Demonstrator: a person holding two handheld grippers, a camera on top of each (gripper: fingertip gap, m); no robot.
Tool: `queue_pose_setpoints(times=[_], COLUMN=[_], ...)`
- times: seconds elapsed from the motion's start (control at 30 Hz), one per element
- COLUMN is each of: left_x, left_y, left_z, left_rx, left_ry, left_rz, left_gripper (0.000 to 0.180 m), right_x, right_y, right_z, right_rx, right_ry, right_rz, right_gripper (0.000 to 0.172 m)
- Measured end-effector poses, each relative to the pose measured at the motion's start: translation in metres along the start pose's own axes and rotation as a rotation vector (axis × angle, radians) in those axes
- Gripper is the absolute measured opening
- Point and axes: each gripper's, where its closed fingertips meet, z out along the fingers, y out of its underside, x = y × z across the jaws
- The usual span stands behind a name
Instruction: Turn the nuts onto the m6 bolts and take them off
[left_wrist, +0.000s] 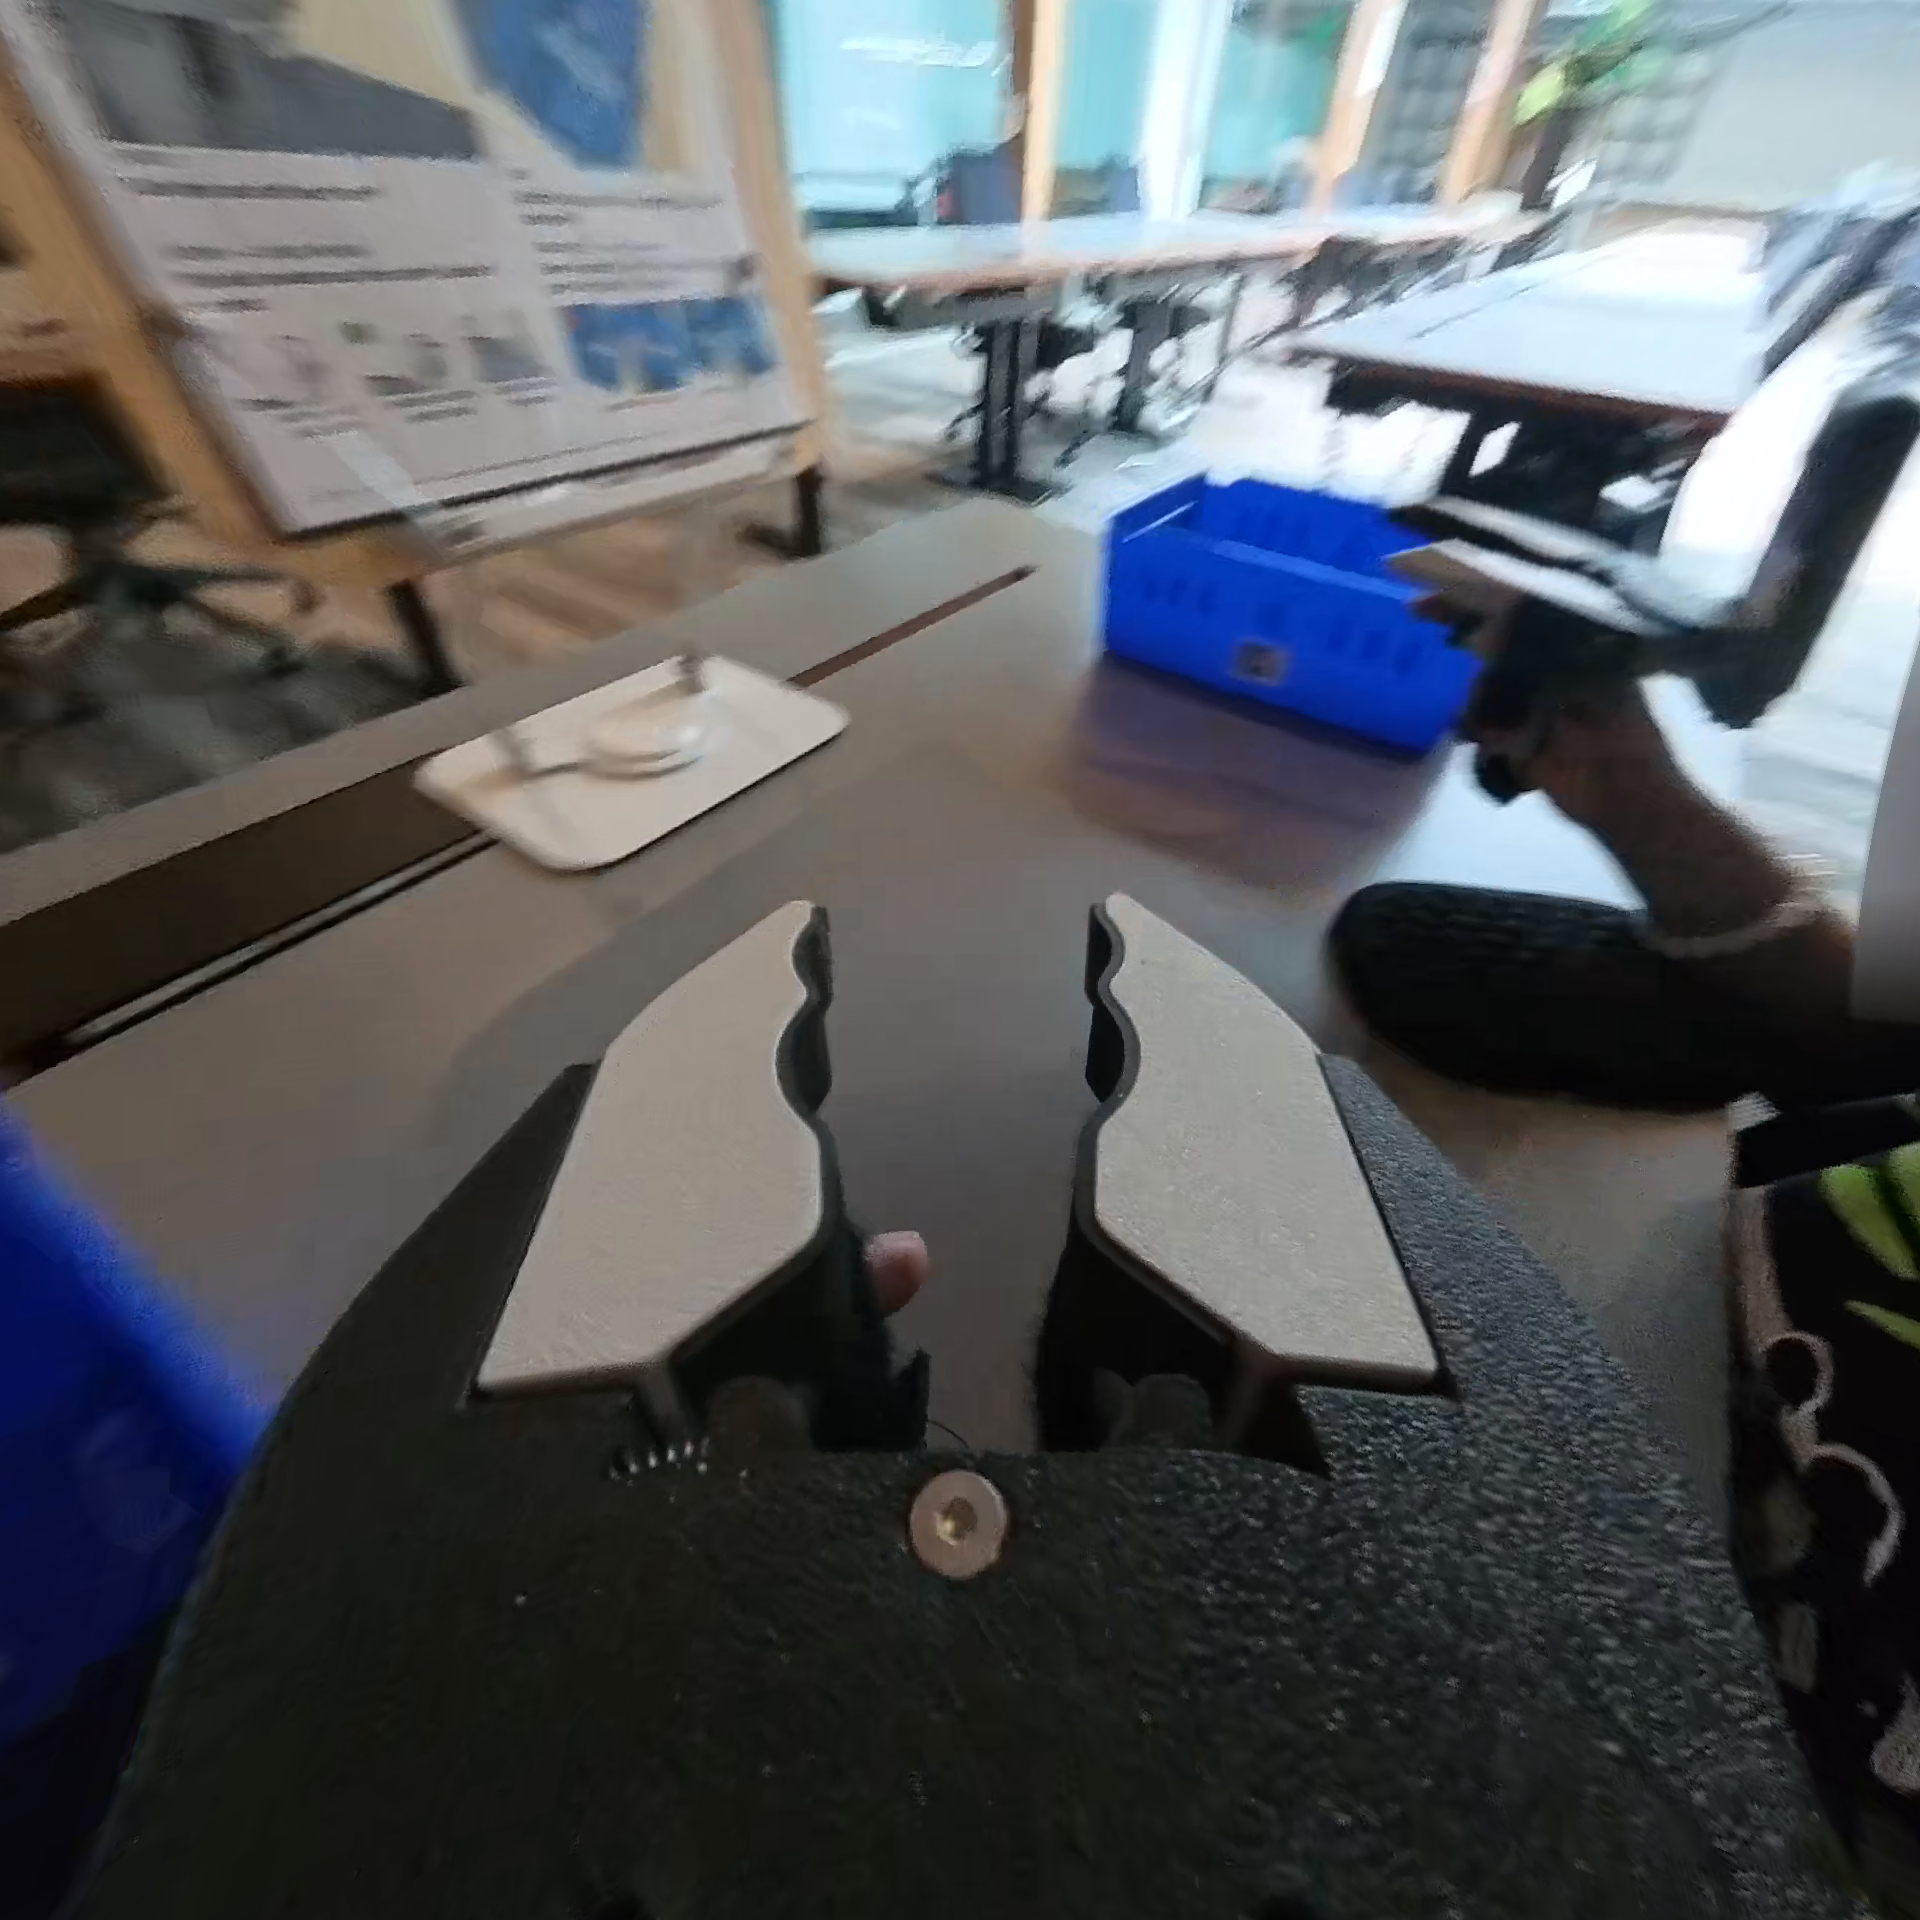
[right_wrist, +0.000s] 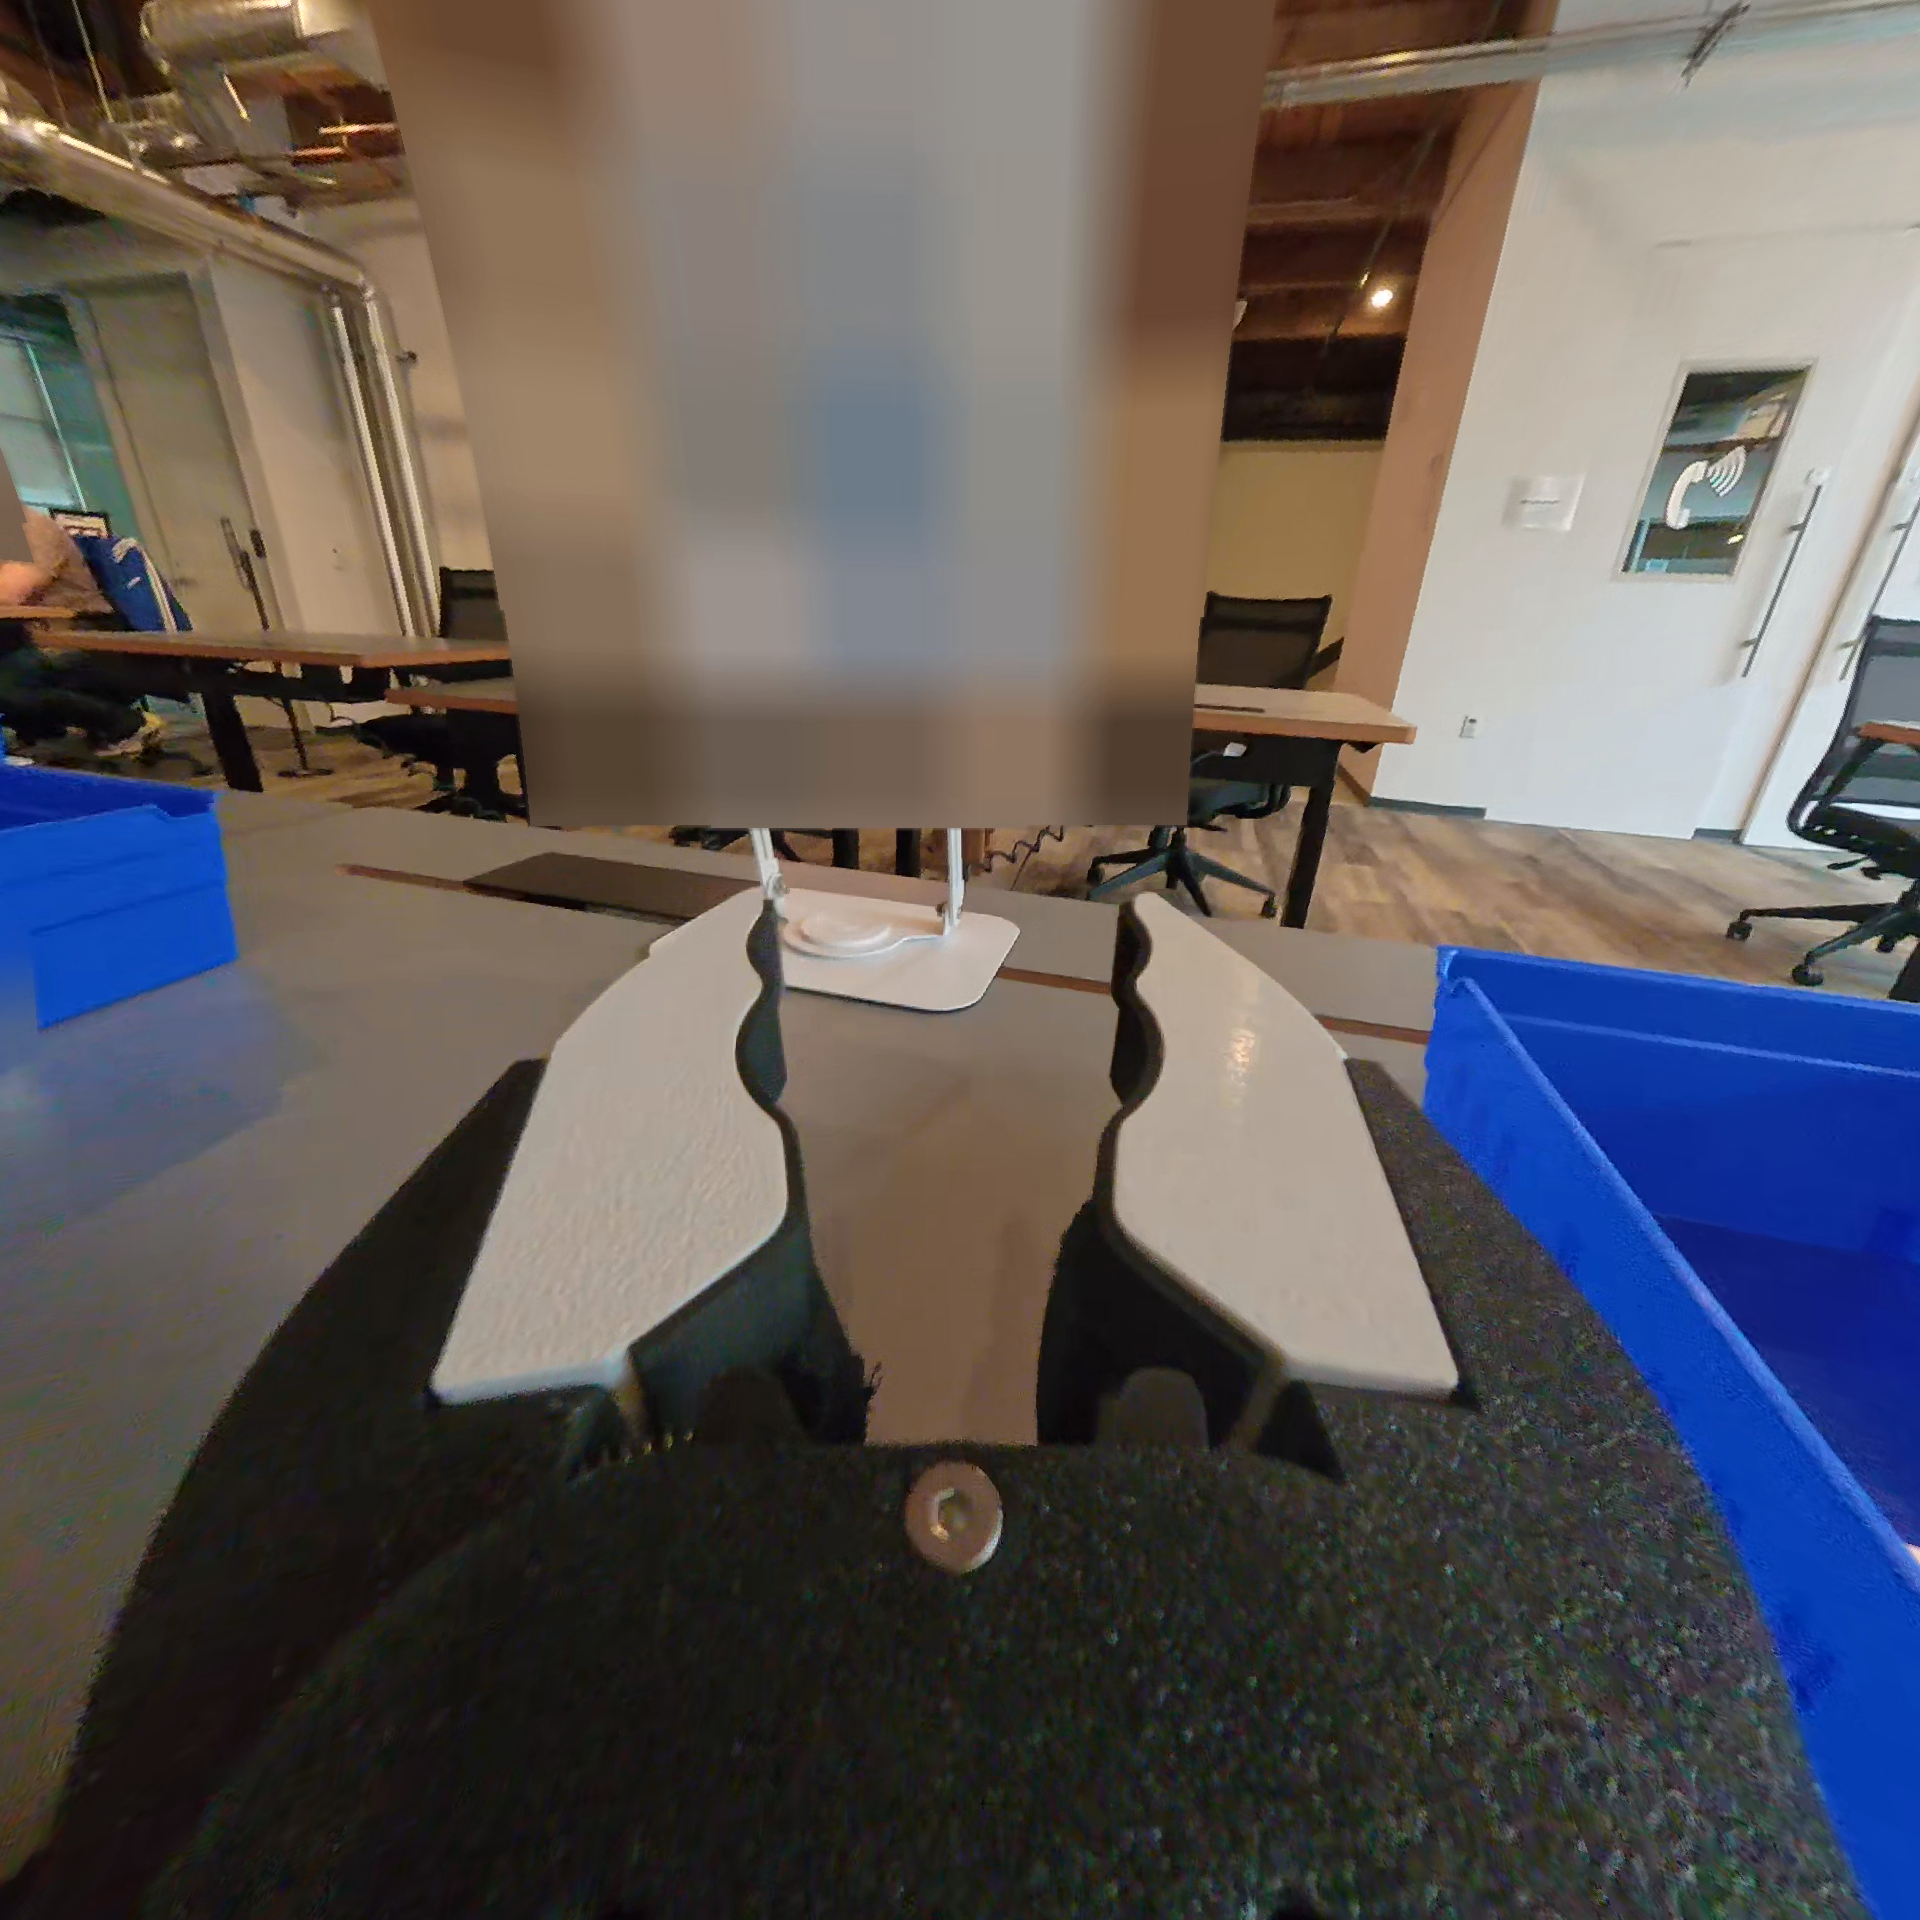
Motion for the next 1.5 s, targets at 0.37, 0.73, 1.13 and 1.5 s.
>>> queue_pose_setpoints(times=[0.37,0.73,1.13,1.5], left_x=[-0.208,-0.267,-0.277,-0.272], left_y=[0.06,0.156,0.191,0.191], left_z=[-0.103,-0.1,-0.098,-0.095], left_rx=[-0.661,-1.191,-1.26,-1.224], left_ry=[-0.438,-0.448,-0.443,-0.424], left_rz=[-0.275,-0.409,-0.475,-0.432], left_gripper=[0.036,0.035,0.027,0.005], right_x=[-0.007,-0.011,-0.012,-0.012], right_y=[0.003,0.007,0.009,0.01], right_z=[0.0,0.003,0.004,0.005], right_rx=[-0.023,-0.044,-0.056,-0.061], right_ry=[-0.017,-0.028,-0.029,-0.024], right_rz=[-0.045,-0.084,-0.108,-0.115], right_gripper=[0.06,0.058,0.056,0.057])
